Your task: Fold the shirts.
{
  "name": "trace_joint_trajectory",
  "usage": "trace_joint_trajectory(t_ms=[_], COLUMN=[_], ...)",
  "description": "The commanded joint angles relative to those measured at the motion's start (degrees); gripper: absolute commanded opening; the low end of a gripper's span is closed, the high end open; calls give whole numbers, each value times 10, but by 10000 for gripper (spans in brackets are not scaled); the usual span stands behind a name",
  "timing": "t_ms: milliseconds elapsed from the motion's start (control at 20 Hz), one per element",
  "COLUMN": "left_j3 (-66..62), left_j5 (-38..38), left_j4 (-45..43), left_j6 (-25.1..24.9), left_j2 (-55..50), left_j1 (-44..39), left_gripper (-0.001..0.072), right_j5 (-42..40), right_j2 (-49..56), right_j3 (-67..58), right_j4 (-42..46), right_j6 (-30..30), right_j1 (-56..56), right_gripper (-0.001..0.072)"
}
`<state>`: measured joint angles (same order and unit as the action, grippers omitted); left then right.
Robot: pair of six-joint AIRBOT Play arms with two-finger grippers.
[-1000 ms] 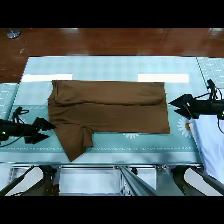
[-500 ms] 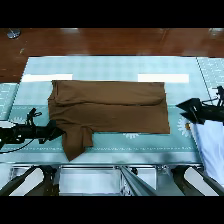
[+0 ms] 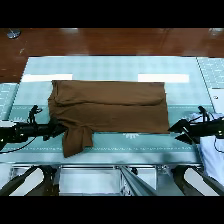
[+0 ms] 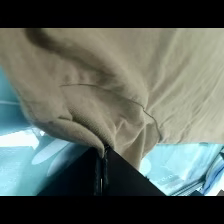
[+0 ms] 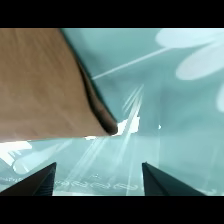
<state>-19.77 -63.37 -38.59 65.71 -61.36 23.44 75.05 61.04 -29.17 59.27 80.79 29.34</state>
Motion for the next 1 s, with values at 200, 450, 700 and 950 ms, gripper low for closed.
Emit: trace_joint_trajectory(t_ms=[200,450,700,950], left_j3=[0,-4,-102,-231], left_j5=[-2,-10,-82,-43], left_j4=[5,5,-7,-23], left_j6=[-5,-6,-12,27], left_j2=[1,1,0,-51], left_j1=[0,0,26,14], left_gripper=[21,21,21,20], right_j5=[-91,-63,-20,-61], right_j2=[95,142,141,156], right_j3=[-37,-78,-200,-303], right_j4=[-106,-102,-74,-58], right_j6=[0,-15,-3,12], right_j1=[-84,-143,-109,-132], right_gripper=[614,19,29,29])
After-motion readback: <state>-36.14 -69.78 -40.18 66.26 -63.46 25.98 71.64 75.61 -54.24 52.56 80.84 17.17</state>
